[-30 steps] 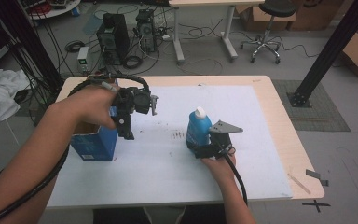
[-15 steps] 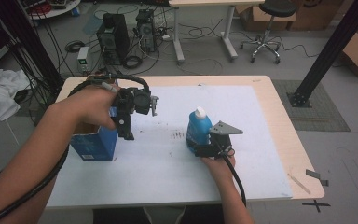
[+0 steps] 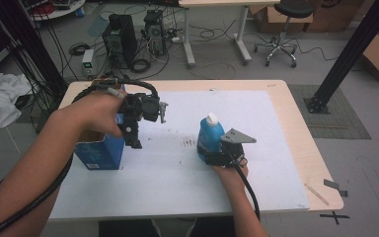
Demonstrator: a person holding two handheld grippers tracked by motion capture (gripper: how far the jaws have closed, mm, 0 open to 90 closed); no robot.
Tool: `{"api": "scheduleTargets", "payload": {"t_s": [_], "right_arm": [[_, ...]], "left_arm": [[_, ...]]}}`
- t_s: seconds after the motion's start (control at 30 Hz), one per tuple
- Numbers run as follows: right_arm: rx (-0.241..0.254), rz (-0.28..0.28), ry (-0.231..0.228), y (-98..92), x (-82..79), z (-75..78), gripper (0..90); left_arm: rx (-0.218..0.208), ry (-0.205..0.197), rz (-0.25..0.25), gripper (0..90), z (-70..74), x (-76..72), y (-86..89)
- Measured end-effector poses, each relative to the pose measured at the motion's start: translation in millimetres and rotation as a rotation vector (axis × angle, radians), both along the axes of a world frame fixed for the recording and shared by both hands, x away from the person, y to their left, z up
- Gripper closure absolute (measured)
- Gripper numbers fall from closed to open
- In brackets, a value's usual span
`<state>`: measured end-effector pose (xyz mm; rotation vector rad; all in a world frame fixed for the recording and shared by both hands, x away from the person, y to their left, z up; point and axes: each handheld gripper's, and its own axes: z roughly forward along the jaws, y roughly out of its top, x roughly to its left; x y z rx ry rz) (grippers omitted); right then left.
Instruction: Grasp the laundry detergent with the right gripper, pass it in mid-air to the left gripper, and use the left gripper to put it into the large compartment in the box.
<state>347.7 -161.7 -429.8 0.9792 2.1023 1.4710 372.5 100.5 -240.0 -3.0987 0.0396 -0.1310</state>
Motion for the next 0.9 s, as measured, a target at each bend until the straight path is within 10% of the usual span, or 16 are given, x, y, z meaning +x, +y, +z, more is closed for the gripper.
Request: {"api": "scheduleTargets", "payload": {"t_s": [0.9], "right_arm": [[-0.004, -0.03, -0.052, 1.0, -3.0, -1.2, 28.4]], "left_arm": [[0.01, 0.004, 0.0, 0.1, -4.0, -0.7, -1.5]]}}
